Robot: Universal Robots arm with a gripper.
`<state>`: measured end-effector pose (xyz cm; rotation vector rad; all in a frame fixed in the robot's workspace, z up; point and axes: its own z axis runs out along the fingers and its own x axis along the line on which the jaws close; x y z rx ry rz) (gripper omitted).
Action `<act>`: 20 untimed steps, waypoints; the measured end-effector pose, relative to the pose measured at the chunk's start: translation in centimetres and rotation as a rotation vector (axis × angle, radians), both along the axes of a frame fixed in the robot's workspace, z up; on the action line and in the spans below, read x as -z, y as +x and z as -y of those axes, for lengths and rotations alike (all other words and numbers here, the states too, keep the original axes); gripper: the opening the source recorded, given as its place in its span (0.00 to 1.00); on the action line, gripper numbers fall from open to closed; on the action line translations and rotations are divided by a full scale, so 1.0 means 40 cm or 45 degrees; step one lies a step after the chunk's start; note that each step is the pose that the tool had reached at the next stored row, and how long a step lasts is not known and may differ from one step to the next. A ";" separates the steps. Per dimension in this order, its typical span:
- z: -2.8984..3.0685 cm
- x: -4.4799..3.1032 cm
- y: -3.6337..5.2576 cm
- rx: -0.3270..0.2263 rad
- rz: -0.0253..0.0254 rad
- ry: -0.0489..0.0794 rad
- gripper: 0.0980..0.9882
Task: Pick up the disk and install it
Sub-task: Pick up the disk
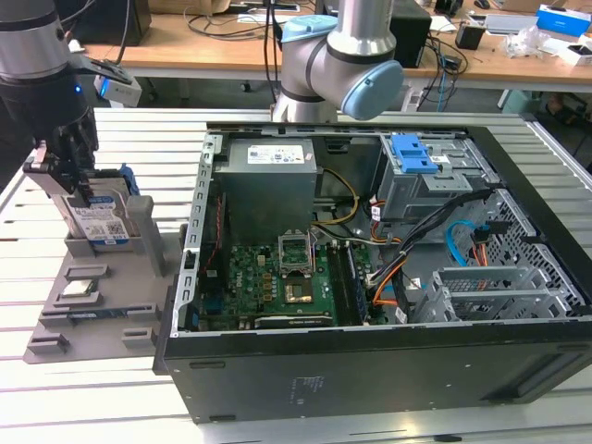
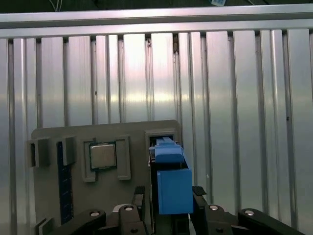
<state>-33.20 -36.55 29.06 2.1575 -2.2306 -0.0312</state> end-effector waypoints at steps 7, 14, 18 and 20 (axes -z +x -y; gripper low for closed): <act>0.000 0.003 0.000 0.000 -0.0005 -0.001 0.34; 0.000 0.003 0.000 0.000 -0.0004 -0.002 0.30; 0.000 0.003 0.000 0.000 -0.0004 -0.002 0.30; 0.000 0.003 0.000 0.000 -0.0004 -0.002 0.30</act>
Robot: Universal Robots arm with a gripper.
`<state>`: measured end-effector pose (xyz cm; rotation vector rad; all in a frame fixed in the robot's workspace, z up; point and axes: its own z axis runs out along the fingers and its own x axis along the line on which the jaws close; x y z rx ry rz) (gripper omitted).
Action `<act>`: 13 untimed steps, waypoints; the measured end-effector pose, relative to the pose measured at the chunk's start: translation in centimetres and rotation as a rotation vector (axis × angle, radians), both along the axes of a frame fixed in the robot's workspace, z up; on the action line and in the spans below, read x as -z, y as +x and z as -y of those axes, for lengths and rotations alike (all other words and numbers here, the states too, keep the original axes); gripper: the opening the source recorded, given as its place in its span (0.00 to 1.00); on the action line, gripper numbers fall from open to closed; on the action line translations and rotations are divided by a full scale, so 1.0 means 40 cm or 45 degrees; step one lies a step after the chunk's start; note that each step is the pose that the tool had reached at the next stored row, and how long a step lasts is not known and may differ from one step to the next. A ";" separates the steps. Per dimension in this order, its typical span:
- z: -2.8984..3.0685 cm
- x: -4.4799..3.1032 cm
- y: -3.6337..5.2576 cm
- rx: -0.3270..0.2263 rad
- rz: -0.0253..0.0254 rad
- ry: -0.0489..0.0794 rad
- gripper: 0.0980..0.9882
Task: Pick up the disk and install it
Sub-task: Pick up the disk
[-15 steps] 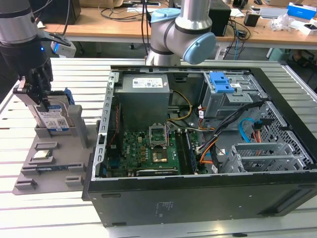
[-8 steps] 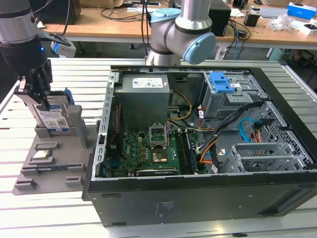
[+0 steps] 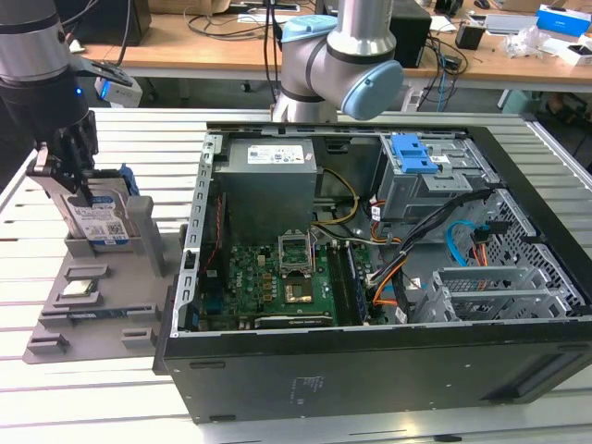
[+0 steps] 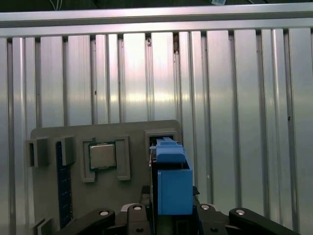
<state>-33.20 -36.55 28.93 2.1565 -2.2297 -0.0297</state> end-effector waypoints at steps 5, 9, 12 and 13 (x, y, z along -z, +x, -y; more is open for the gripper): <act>0.000 0.000 0.000 0.000 0.0000 0.000 0.30; -0.001 -0.008 0.000 0.000 0.0002 0.000 0.30; -0.002 -0.018 0.000 0.000 0.0000 0.000 0.30; -0.002 -0.021 0.000 0.000 0.0001 0.000 0.30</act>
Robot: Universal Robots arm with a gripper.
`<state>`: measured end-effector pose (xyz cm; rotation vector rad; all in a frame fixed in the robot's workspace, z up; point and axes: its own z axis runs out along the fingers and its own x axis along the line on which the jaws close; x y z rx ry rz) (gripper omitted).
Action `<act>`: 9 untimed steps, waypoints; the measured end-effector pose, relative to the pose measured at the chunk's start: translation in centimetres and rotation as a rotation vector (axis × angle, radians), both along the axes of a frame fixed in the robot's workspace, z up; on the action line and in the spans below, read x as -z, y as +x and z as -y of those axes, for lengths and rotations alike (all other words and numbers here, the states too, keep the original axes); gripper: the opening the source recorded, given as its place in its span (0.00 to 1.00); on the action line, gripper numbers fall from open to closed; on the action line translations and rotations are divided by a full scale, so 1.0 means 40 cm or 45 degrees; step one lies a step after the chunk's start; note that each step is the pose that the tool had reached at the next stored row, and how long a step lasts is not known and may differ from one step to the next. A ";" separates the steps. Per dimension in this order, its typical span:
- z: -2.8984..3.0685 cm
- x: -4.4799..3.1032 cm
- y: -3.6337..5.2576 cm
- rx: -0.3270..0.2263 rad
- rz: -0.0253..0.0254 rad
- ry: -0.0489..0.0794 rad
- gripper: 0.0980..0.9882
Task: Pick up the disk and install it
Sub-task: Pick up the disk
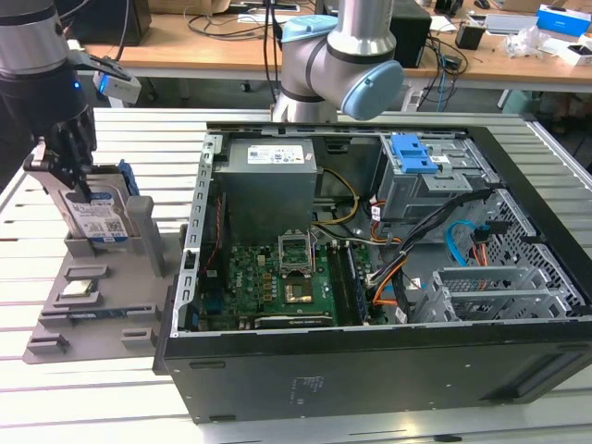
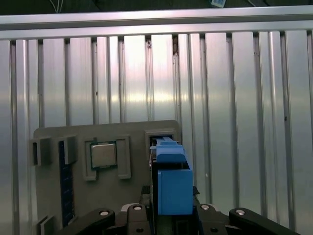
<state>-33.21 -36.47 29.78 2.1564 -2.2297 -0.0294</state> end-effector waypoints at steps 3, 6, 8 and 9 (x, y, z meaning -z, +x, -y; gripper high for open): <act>-0.001 -0.010 0.000 0.000 0.0000 0.000 0.30; -0.002 -0.020 0.000 0.000 -0.0001 0.000 0.30; -0.003 -0.025 0.000 0.000 -0.0001 0.000 0.30; -0.003 -0.027 0.000 0.000 -0.0001 0.000 0.30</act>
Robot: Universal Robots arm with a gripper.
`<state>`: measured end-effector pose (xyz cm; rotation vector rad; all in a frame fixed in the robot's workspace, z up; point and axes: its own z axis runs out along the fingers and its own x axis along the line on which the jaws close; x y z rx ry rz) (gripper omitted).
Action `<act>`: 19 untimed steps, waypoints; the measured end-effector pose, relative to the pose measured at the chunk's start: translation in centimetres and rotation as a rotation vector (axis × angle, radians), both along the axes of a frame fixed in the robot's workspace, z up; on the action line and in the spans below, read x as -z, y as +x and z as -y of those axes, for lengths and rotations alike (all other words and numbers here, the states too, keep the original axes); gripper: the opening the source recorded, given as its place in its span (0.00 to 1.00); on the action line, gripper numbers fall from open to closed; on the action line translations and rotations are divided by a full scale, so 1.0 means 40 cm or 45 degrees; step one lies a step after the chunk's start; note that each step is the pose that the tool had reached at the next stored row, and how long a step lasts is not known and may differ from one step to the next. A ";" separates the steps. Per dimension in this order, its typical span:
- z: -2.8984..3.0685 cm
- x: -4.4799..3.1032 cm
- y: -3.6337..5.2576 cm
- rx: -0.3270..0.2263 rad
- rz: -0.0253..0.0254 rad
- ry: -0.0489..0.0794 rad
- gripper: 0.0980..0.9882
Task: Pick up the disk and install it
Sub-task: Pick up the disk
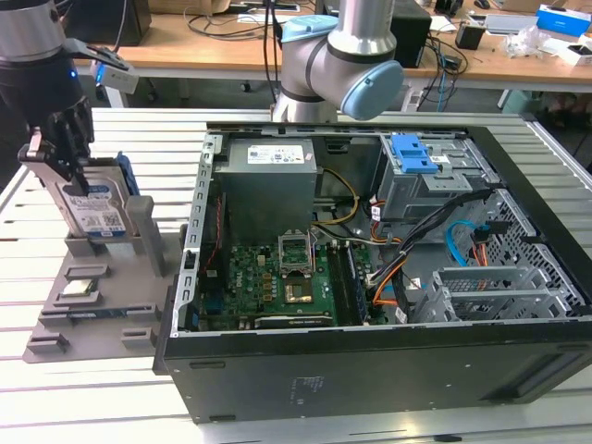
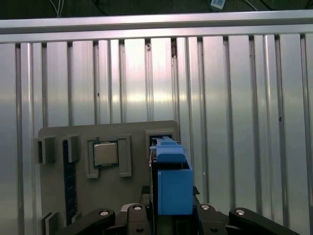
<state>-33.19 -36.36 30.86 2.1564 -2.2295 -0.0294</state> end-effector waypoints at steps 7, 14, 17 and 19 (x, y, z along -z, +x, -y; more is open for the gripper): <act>-0.001 -0.019 0.000 0.000 0.0000 0.000 0.30; -0.002 -0.046 0.000 0.000 0.0000 0.000 0.30; -0.002 -0.056 0.000 0.000 0.0001 0.000 0.30; -0.003 -0.067 0.000 0.000 0.0000 0.000 0.30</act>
